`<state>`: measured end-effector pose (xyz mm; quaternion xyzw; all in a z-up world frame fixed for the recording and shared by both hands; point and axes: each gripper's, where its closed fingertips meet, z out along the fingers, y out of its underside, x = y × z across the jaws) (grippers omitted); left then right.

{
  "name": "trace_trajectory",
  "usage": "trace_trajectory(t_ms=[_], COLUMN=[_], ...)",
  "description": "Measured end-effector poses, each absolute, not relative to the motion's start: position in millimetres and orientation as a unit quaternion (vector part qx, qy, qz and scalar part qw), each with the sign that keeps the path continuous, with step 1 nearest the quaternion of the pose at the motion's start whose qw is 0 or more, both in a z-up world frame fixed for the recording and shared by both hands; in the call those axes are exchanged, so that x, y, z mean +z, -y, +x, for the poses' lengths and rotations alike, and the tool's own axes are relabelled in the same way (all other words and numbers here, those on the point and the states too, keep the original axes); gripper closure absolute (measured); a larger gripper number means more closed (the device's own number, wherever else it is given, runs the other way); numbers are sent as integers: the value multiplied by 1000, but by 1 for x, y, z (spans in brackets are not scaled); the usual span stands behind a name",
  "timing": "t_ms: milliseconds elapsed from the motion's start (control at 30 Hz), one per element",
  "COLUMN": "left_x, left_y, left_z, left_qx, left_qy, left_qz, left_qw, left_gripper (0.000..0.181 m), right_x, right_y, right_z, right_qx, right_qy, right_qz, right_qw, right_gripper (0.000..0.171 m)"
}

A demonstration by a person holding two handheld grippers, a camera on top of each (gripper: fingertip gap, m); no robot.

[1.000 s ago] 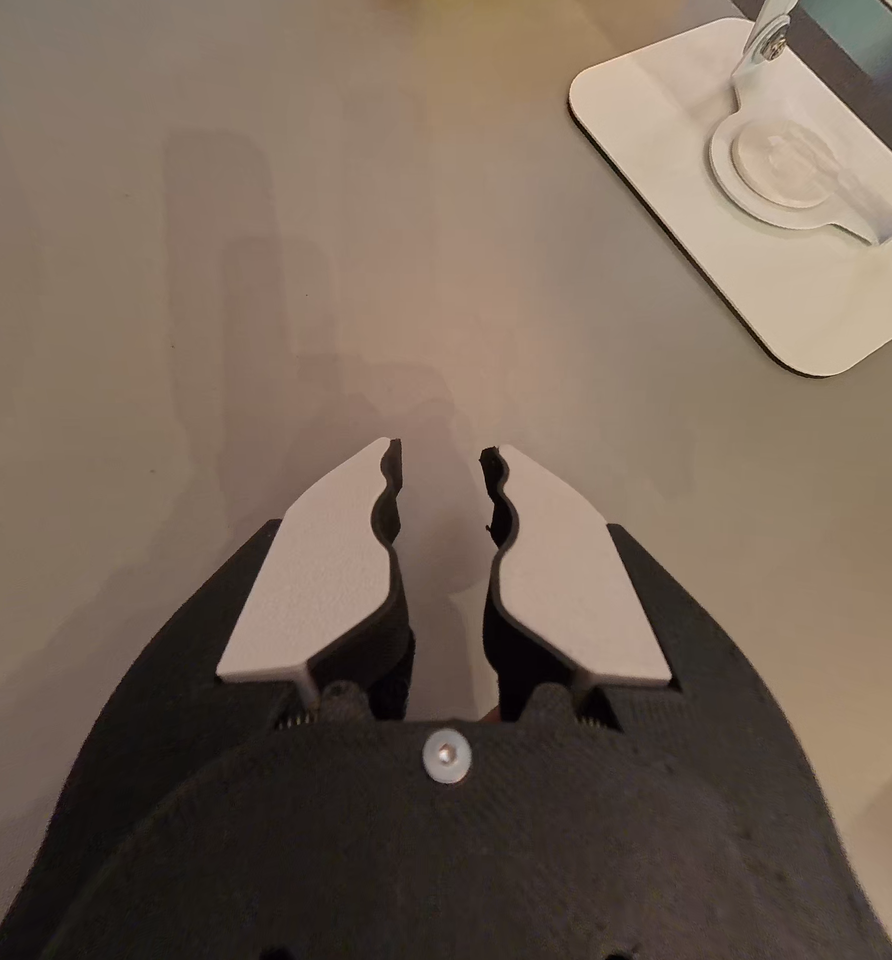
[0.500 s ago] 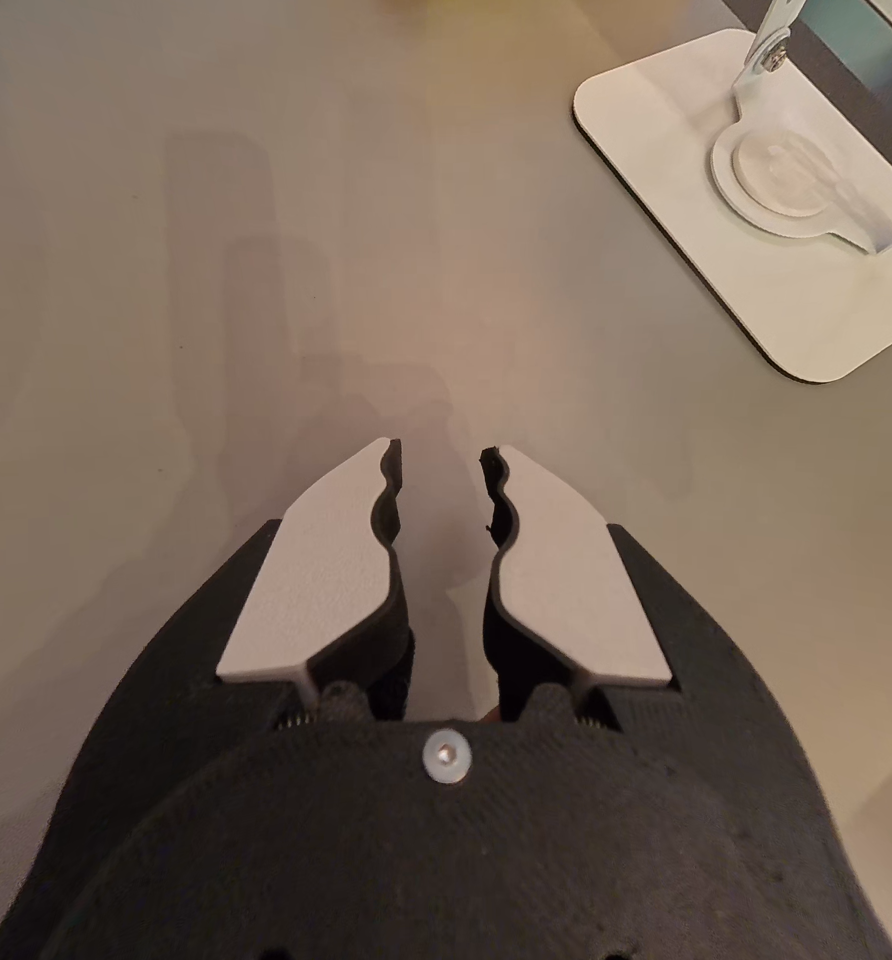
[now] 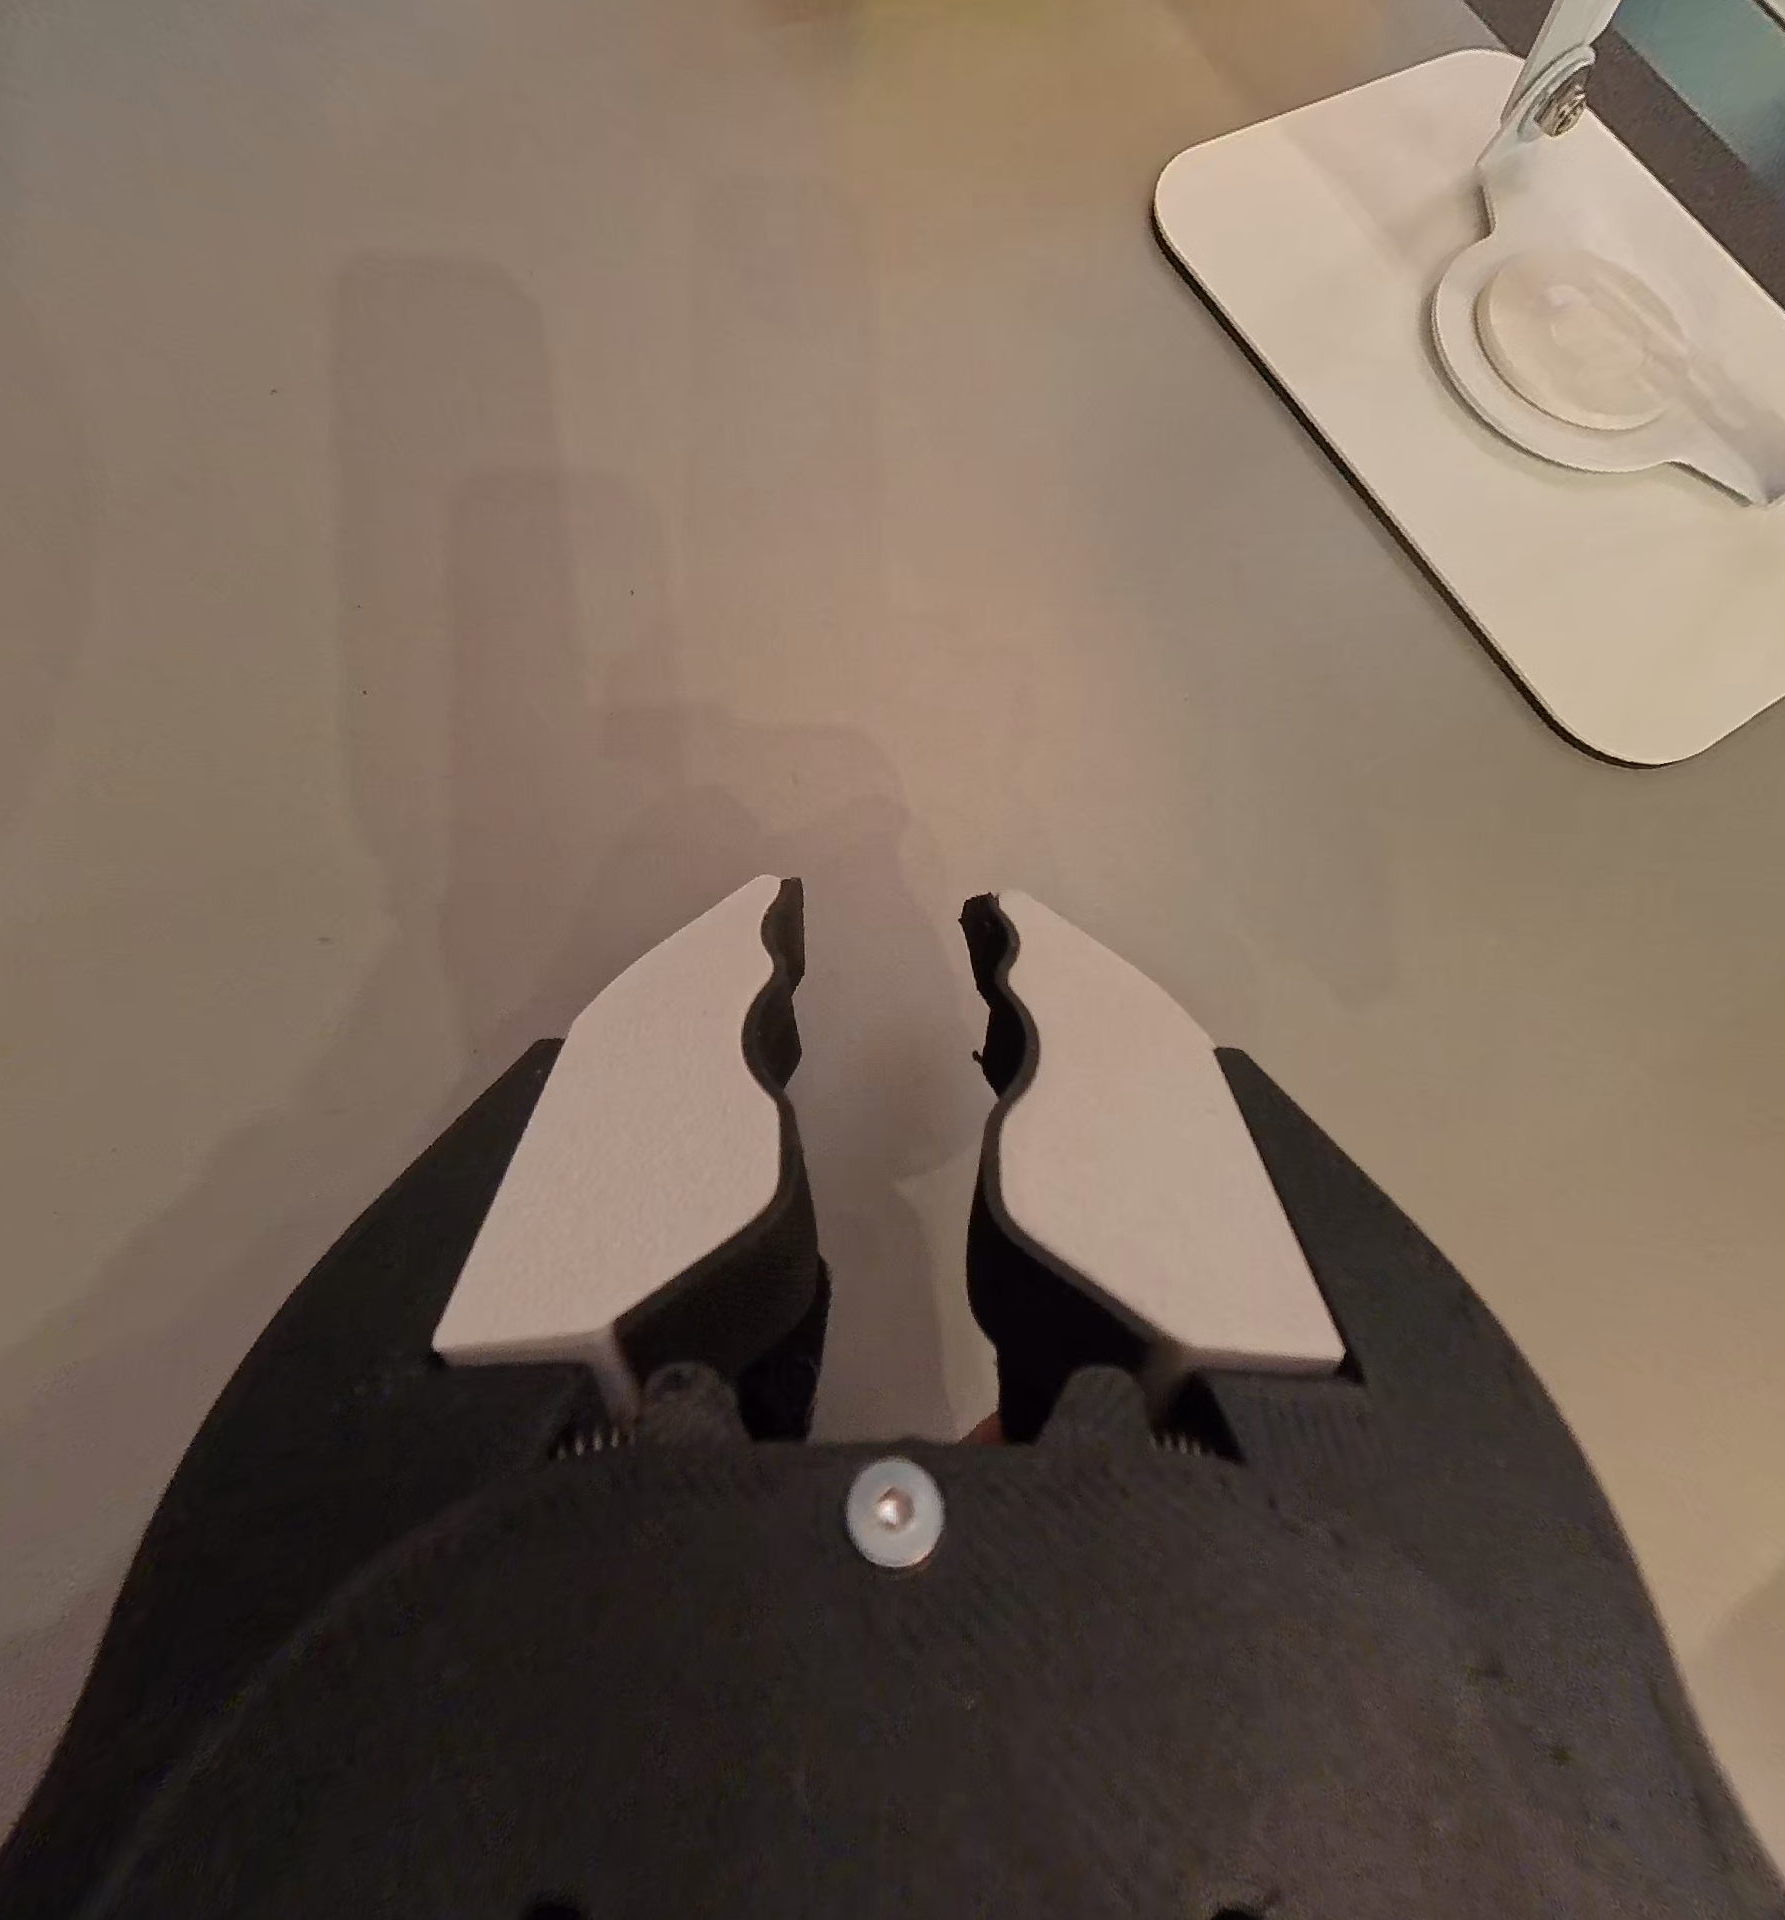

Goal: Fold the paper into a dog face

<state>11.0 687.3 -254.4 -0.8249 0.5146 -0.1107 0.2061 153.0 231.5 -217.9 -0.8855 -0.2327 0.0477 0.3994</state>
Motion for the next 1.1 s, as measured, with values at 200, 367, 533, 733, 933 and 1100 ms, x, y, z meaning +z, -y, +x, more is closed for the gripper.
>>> trace_trajectory(t_ms=[200,367,533,733,933,1100], left_x=[-254,-247,-230,-212,-193,-161], left_y=[-686,-686,-687,-688,-690,-688], left_z=[10,5,9,12,14,18], left_qx=[-103,-99,-120,-158,-204,-263], left_qy=[-514,-511,-500,-475,-442,-404], left_qz=[-821,-820,-817,-821,-825,-818], left_qw=[226,238,261,275,286,315], left_gripper=[181,181,181,181,181,181], right_x=[-218,-219,-218,-218,-218,-218], right_y=[-232,-232,-232,-232,-232,-232], right_z=[154,152,152,152,152,152], right_qx=[49,52,52,50,51,50], right_qy=[231,232,233,233,233,233], right_qz=[-886,-885,-885,-885,-885,-885], right_qw=[400,399,400,399,400,400], right_gripper=[140,140,140,140,140,140])
